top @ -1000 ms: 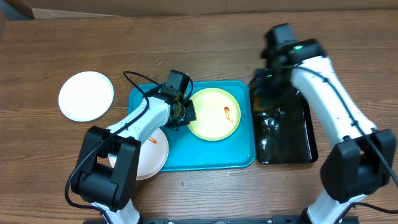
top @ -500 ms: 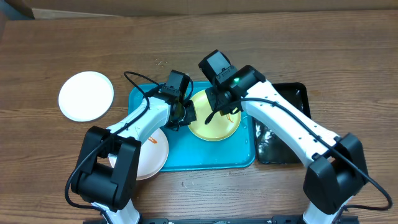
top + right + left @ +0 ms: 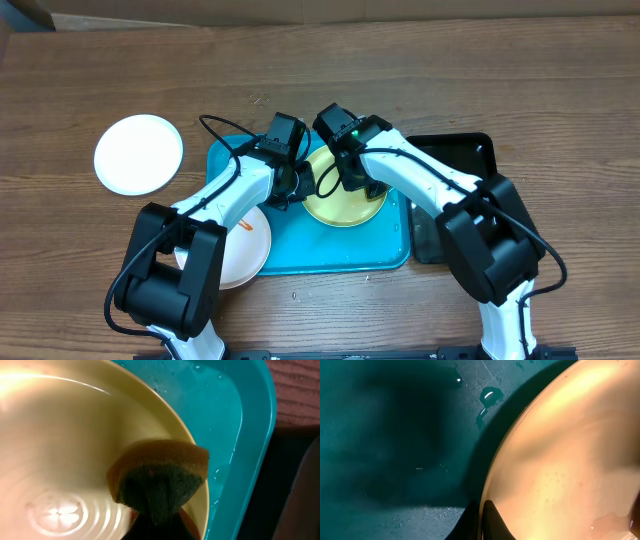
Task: Clean dirty plates on tray and stack at the side
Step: 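Scrub the yellow plate with the sponge while left gripper holds it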
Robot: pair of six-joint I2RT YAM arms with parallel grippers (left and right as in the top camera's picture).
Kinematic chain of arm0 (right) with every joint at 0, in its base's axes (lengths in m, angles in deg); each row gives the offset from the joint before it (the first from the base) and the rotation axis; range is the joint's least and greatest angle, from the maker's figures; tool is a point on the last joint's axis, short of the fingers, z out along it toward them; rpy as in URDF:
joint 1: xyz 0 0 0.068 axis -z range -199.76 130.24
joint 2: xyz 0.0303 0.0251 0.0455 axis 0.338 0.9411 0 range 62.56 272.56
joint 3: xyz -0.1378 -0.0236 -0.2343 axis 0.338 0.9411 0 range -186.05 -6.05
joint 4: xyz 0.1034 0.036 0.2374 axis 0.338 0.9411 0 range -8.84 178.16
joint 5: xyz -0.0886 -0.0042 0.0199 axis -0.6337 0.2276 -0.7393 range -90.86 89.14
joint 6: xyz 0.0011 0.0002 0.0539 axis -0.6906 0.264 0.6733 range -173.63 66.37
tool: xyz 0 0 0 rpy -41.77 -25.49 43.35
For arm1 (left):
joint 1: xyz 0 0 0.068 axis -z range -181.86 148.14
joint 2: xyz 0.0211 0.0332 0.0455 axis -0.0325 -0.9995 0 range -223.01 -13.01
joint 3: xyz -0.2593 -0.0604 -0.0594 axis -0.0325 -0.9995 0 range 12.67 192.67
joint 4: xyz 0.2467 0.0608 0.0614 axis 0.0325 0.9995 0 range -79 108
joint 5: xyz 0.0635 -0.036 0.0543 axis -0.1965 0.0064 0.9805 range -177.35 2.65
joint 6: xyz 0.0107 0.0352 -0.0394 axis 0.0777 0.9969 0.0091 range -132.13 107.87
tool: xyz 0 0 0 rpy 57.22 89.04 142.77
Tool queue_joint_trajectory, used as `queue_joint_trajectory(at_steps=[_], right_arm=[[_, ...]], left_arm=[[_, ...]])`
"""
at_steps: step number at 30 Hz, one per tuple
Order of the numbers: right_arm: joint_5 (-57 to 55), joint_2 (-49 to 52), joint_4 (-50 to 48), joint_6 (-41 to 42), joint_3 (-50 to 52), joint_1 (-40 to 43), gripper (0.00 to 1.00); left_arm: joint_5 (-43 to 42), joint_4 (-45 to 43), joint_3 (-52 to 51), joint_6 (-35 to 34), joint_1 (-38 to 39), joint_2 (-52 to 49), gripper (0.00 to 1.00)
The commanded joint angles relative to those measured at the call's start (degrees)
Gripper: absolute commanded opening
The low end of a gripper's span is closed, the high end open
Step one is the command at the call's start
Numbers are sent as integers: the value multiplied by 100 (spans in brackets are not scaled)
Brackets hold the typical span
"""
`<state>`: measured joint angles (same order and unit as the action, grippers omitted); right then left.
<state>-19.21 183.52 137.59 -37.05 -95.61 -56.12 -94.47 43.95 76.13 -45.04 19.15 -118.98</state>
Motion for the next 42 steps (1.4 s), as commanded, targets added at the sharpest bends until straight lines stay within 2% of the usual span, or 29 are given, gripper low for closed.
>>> queue_joint_trajectory(at_steps=[1,6,9,12,19,24,32,38,42], right_arm=[[-247,11,-24,249,4,52,4],[17,15,22,284,17,90,4],[393,46,11,282,66,219,10],[756,59,-155,280,223,446,11],[2564,59,-358,-186,481,953,13],[2747,59,-299,-181,481,914,9],[3412,59,-260,-203,479,647,9],[5480,57,-844,-205,461,820,6],[6365,26,-975,-205,111,1204,4]], left_arm=[[2,46,-11,-7,39,22,5],[2,48,-11,-7,39,22,5],[2,66,-11,11,39,22,5],[4,63,-11,13,39,22,4],[2,57,-11,11,39,22,4],[2,-17,-11,9,39,22,4],[2,-17,-11,11,39,22,4],[2,-15,-11,11,39,22,5],[2,11,-11,13,39,22,5]])
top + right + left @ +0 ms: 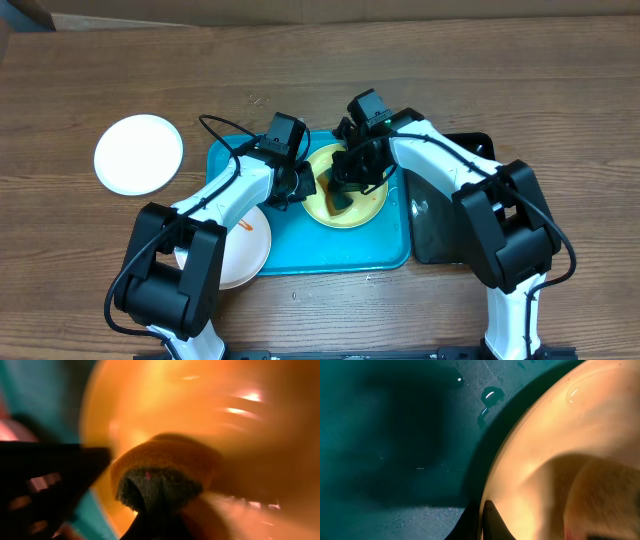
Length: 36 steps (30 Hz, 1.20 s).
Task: Clean dirty plates on tray and stack at the side
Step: 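Scrub the yellow plate with the sponge while left gripper holds it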
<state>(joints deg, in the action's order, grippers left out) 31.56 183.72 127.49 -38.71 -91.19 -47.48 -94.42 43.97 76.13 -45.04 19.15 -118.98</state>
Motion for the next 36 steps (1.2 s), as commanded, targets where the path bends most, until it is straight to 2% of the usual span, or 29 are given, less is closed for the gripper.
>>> queue_joint_trajectory(at_steps=[1,6,11,13,14,15,17,20,24,29,33,36], right_arm=[[1320,-33,118,-42,-433,444,4],[1174,-426,905,-623,-804,927,4],[48,-955,1784,-798,-822,1471,4],[33,-1060,1886,-1021,-822,1600,4],[42,-1075,1891,-1071,-822,1624,4],[42,-1082,1882,-1069,-822,1624,4],[39,-1080,1851,-1071,-820,1600,4],[33,-1080,1731,-1095,-820,1432,4],[-352,-1080,1456,-1093,-776,1069,4],[-1362,-1080,1025,-1091,-448,481,4],[-2164,-1080,280,-1095,11,162,4],[-2337,-1080,-326,-1141,328,138,4]], left_arm=[[-2,22,-11,11,39,22,5],[-2,24,-11,15,39,22,5],[2,-2,-11,13,39,22,9],[9,-70,-11,13,39,22,18],[22,-125,-11,13,37,22,28],[24,-208,-11,13,33,22,32],[20,-385,-11,13,28,22,34],[22,-560,-9,13,28,22,28],[22,-498,-11,13,28,22,4],[20,-317,-11,11,39,22,4],[22,-297,-11,11,39,22,4],[22,-297,-11,13,39,22,4]])
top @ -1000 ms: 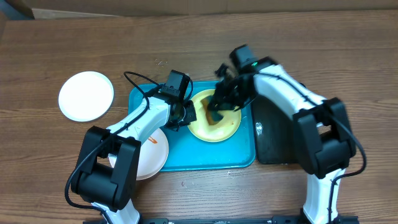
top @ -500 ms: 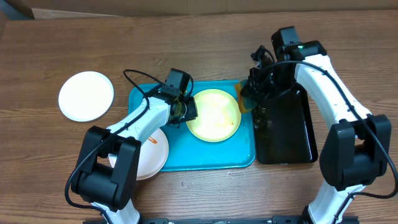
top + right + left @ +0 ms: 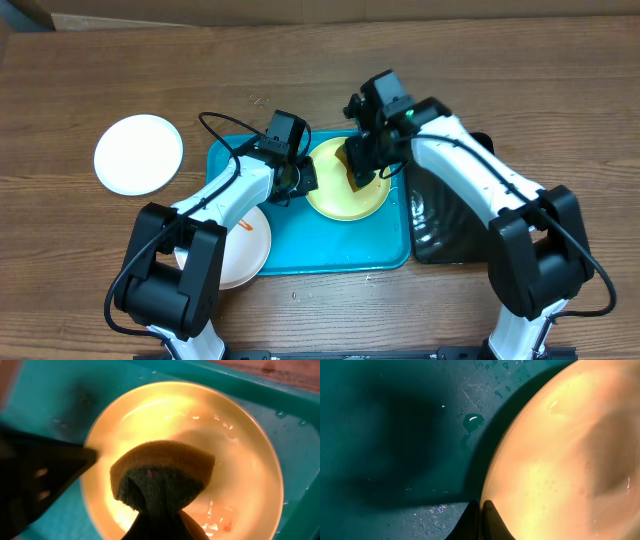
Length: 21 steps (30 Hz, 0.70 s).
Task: Clean dirty plates on tray and stack at the side
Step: 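Scrub the yellow plate with the sponge while left gripper holds it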
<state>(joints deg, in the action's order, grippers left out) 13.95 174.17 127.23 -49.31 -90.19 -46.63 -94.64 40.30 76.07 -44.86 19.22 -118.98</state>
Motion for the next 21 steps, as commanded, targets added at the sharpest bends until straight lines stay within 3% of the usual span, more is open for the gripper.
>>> queue_joint_trajectory(at_steps=[1,7,21], right_arm=[[-575,-125,-433,-149,302,66,4],[-522,-125,-802,-634,538,210,4],[-170,-122,-1488,-632,1388,236,4]], left_arm=[[44,70,-4,-4,33,22,4],[44,70,-4,-4,33,22,4],[42,66,-4,57,33,22,4]])
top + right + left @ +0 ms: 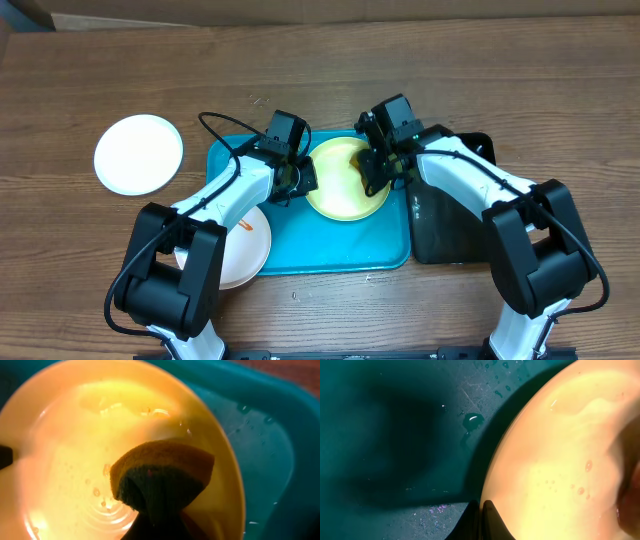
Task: Clean dirty plates on tray and stack at the side
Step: 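Scrub the yellow plate with the sponge while left gripper holds it, then rinse the sponge in the black tray with the right gripper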
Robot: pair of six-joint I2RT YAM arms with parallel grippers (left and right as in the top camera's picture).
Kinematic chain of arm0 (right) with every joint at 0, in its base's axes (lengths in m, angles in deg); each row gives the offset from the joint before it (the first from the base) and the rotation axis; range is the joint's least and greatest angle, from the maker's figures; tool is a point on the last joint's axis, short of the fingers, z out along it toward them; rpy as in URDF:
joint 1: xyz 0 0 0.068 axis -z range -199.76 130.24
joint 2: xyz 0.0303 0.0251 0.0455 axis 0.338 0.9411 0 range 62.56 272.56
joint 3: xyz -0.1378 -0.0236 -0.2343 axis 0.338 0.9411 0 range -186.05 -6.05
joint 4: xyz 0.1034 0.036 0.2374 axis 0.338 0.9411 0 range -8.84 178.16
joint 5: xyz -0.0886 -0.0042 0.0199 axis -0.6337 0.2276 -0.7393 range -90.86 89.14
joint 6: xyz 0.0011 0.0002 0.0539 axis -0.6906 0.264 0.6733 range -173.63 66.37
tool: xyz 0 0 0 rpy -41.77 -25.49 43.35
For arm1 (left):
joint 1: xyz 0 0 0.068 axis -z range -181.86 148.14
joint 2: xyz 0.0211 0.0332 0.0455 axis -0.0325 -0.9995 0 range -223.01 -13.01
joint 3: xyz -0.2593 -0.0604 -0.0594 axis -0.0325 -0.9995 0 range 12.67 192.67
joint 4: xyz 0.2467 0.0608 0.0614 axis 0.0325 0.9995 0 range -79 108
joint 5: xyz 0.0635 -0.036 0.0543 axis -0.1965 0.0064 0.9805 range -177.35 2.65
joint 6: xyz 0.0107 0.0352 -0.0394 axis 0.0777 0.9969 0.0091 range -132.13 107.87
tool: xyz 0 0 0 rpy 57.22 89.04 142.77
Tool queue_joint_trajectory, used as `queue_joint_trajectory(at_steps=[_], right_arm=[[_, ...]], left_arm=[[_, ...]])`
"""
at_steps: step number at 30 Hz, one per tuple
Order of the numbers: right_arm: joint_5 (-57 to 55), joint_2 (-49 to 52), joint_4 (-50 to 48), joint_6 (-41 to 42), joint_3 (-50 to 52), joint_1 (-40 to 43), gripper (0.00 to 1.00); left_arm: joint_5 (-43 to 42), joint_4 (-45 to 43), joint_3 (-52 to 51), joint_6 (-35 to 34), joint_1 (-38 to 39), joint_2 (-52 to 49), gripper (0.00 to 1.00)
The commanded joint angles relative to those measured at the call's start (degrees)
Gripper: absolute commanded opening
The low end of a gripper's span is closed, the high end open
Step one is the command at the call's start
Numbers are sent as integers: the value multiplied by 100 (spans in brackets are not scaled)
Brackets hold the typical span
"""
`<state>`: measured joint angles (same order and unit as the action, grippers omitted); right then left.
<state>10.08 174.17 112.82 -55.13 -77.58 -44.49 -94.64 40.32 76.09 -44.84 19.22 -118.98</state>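
Observation:
A wet yellow plate [345,180] lies on the teal tray [300,240]. My left gripper [298,180] is shut on the plate's left rim [487,495], its dark fingers pinching the edge. My right gripper [372,172] is shut on a yellow-and-green sponge [160,477], pressed onto the plate's right part [90,460]. Droplets and suds show on the plate's surface [555,475]. A white plate [138,153] rests on the table to the left of the tray. Another white plate [245,250] with an orange smear lies at the tray's lower left corner.
A black tray [450,215] sits right of the teal tray, under my right arm. Water drops [472,419] dot the teal tray beside the yellow plate. The wooden table [500,80] stretches all round.
My right gripper with the sponge has moved from the plate's upper middle down onto its right part. The left gripper still holds the left rim.
My left gripper held the yellow plate's left rim at every moment. The right gripper had the sponge at the plate's near right edge, then over its centre, then raised above its upper middle, and now on its right part. The plate is wet with suds.

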Motion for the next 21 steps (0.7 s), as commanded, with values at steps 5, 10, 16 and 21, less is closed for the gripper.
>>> queue_joint_trajectory(at_steps=[5,10,16,21], right_arm=[[721,-127,-35,-57,155,24,4],[1314,-127,-52,-317,61,98,4],[2870,-127,-612,-444,-199,365,4],[2924,-205,-361,-177,-678,612,4]], left_arm=[[39,66,-7,57,33,22,4],[42,66,-7,57,33,22,4],[44,63,-7,57,33,22,5],[42,66,-7,59,33,22,6]])
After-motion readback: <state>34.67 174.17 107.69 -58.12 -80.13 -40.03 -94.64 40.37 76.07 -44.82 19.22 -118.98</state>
